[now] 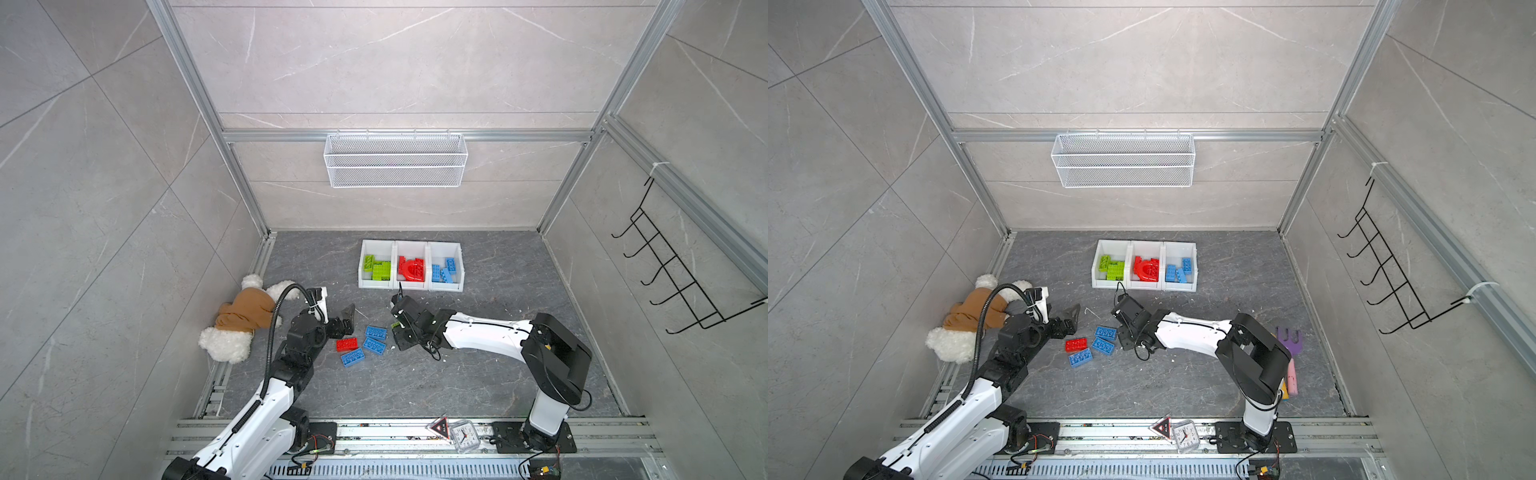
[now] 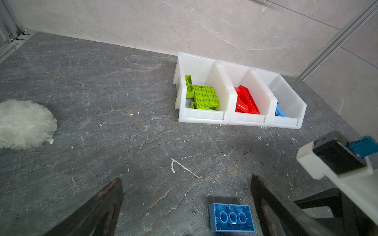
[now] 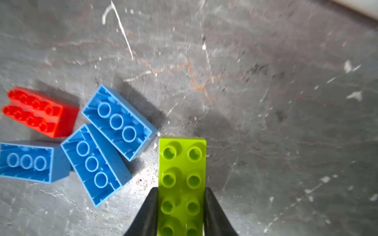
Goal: Sort the legos into containers by color
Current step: 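Carry the lime-green brick into the lime-green compartment and release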
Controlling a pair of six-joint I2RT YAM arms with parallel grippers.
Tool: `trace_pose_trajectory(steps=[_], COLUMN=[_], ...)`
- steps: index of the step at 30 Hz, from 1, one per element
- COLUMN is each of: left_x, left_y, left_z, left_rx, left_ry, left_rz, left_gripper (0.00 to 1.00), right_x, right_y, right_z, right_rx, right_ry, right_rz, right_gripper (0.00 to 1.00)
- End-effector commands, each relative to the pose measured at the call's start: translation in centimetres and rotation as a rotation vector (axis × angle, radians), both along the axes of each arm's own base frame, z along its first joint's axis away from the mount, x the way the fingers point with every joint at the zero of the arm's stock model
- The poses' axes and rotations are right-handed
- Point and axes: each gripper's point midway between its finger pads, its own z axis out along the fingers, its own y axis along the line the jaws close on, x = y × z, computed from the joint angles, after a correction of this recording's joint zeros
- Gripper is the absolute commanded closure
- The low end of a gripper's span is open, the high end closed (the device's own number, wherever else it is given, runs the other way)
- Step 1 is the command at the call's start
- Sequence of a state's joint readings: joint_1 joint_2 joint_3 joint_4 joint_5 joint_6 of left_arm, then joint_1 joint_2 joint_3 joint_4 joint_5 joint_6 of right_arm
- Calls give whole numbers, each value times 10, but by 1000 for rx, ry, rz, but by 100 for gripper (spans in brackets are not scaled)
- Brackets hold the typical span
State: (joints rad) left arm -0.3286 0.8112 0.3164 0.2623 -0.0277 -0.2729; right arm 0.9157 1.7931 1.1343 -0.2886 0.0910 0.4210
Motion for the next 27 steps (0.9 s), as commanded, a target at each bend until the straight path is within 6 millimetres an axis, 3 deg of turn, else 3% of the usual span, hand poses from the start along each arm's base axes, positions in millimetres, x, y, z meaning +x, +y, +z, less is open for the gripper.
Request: trace_pose_trajectory(steps=[1,7,11,15,20,27], left_x=[5,4,4,3,2,3], left_y=[0,1,1,1,2,1], left_z=[14,15,16,18,18,18], left_rx=[-11,-9,-13,-16,-16,-19], left_ry=[-42,-45,-47,-52,-53,-48], left_rz=[9,11,10,7,13,11], left_gripper=[0,1,0,0,0,0], right_x=[22,68,113,155,199,227], right_y=[12,23,30,39,58,73], right_z=[33,64,84,92,89,68], right_rx=[84,145,184,195,222,199], right_ry=[-45,-106,-152,-184,-204,-164], right_rz=[22,11,-12,-32,-43,-40], right_gripper=[71,70,69,69,68,64])
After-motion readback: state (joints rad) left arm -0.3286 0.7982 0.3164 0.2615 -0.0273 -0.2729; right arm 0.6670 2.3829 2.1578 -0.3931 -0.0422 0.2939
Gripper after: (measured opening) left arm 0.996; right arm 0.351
